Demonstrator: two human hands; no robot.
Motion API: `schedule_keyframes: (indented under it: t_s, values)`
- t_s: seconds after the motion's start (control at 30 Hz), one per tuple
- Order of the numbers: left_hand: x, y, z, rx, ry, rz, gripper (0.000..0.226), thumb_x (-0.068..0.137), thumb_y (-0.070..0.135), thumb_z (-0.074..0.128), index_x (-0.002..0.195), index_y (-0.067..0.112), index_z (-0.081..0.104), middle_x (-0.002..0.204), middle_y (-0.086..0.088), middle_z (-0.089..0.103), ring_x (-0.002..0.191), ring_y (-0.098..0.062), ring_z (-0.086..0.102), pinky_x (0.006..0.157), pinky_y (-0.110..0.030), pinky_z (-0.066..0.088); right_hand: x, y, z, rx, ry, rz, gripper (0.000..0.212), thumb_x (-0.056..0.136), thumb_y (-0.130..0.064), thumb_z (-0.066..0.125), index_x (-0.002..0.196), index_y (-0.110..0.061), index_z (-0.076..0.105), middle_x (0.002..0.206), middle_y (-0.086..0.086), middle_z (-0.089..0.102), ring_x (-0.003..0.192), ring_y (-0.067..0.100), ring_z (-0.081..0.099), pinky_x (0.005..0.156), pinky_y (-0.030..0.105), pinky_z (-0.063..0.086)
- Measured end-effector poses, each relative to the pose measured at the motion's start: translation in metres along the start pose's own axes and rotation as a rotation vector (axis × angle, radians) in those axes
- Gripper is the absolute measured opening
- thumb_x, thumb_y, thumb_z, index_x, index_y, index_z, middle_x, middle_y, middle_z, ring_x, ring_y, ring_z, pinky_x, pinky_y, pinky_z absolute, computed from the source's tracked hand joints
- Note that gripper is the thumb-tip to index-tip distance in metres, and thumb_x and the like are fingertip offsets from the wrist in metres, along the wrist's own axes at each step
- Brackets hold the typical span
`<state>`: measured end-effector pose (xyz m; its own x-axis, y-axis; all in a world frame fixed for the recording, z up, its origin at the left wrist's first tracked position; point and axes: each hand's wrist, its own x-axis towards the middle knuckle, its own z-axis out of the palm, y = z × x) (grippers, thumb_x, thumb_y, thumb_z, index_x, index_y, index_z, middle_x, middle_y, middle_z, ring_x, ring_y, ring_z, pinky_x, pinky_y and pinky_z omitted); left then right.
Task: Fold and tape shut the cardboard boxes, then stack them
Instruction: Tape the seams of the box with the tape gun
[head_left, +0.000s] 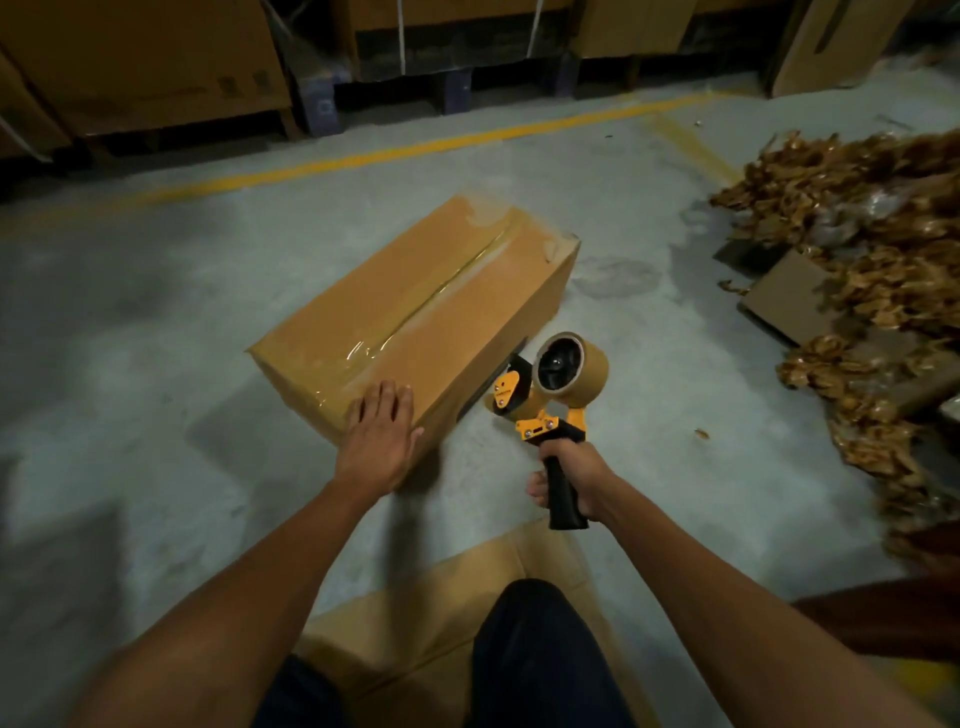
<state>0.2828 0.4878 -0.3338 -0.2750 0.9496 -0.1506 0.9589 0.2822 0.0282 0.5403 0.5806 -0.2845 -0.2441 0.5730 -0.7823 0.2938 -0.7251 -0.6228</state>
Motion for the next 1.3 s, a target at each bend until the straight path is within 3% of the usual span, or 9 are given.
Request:
schedule_keyframes:
  t_s: [0.1,0.2,0.47,0.7,0.87,0.97,1.07,1.17,1.3]
  values:
    - [0.016,0.008,-0.002,0.064,0.123,0.012,0.048,0.087,0.041,0.064,0.120,0.008,0.053,0.118,-0.020,0.052,0.104,-0.036,0.050,0.082,-0.047,0.042,0.029,-0.003,0.000,0.129,0.073,-0.014,0.009,0.085,-0.006,0.051,0.092,0.001,0.050,0.065,0.019,0.054,0.052,0.029,0.052,0.051,0.033,0.045]
    - [0.042,0.017,-0.009,0.056,0.140,-0.055,0.047,0.075,0.045,0.073,0.101,0.010,0.054,0.103,-0.018,0.052,0.094,-0.034,0.049,0.073,-0.045,0.038,0.066,-0.013,-0.007,0.209,0.145,0.007,0.005,0.077,-0.005,0.051,0.081,-0.005,0.047,0.062,0.012,0.046,0.054,0.026,0.046,0.051,0.033,0.045]
    - [0.068,0.018,0.006,-0.060,0.224,-0.158,0.069,0.085,0.065,0.050,0.128,0.011,0.048,0.133,-0.020,0.044,0.115,-0.043,0.042,0.093,-0.058,0.039,0.198,-0.013,-0.049,0.224,0.218,-0.024,0.033,0.066,-0.019,0.062,0.094,-0.002,0.065,0.089,0.026,0.066,0.083,0.040,0.068,0.078,0.051,0.060]
    - [0.068,0.018,0.004,-0.193,0.243,-0.182,0.064,0.093,0.059,0.032,0.133,0.013,0.051,0.142,-0.020,0.044,0.128,-0.042,0.041,0.101,-0.059,0.036,0.217,-0.014,-0.069,0.219,0.178,0.056,0.002,0.091,-0.002,0.056,0.090,-0.003,0.054,0.073,0.014,0.056,0.060,0.025,0.054,0.057,0.034,0.047]
    - [0.066,0.013,0.010,-0.312,0.344,-0.182,0.060,0.097,0.048,0.031,0.130,0.009,0.063,0.139,-0.019,0.054,0.127,-0.040,0.047,0.104,-0.054,0.039,0.243,0.003,-0.074,-0.011,0.383,0.052,0.018,0.082,-0.013,0.077,0.091,-0.008,0.062,0.104,0.020,0.066,0.092,0.035,0.065,0.085,0.047,0.056]
    - [0.063,0.009,0.011,-0.401,0.409,-0.219,0.055,0.097,0.040,0.032,0.123,0.008,0.069,0.135,-0.015,0.061,0.129,-0.034,0.052,0.107,-0.048,0.037,0.203,-0.019,-0.052,-0.330,0.627,0.027,0.034,0.089,-0.029,0.068,0.113,-0.007,0.062,0.124,0.020,0.061,0.116,0.039,0.057,0.099,0.049,0.048]
    - [0.060,0.011,0.006,-0.358,0.375,-0.262,0.042,0.089,0.030,0.042,0.115,0.014,0.071,0.134,-0.010,0.062,0.129,-0.029,0.054,0.104,-0.051,0.035,0.154,-0.039,-0.006,-0.505,0.744,-0.435,0.036,0.087,-0.022,0.062,0.116,-0.001,0.060,0.123,0.023,0.055,0.119,0.043,0.051,0.098,0.048,0.043]
    - [0.057,0.003,0.000,-0.204,0.240,-0.193,0.044,0.090,0.036,0.035,0.123,0.023,0.062,0.142,-0.005,0.055,0.136,-0.027,0.046,0.106,-0.054,0.033,0.120,-0.043,0.061,-0.598,0.524,-0.984,0.024,0.084,-0.009,0.060,0.106,-0.002,0.067,0.122,0.018,0.057,0.118,0.031,0.051,0.099,0.035,0.040]
    - [0.048,-0.026,-0.007,-0.095,0.259,-0.157,0.046,0.090,0.039,0.027,0.115,0.021,0.063,0.131,-0.005,0.057,0.122,-0.030,0.046,0.092,-0.046,0.036,0.089,-0.045,0.159,-0.689,0.208,-1.331,0.025,0.085,-0.009,0.047,0.086,-0.002,0.071,0.102,0.015,0.067,0.094,0.029,0.063,0.085,0.030,0.047]
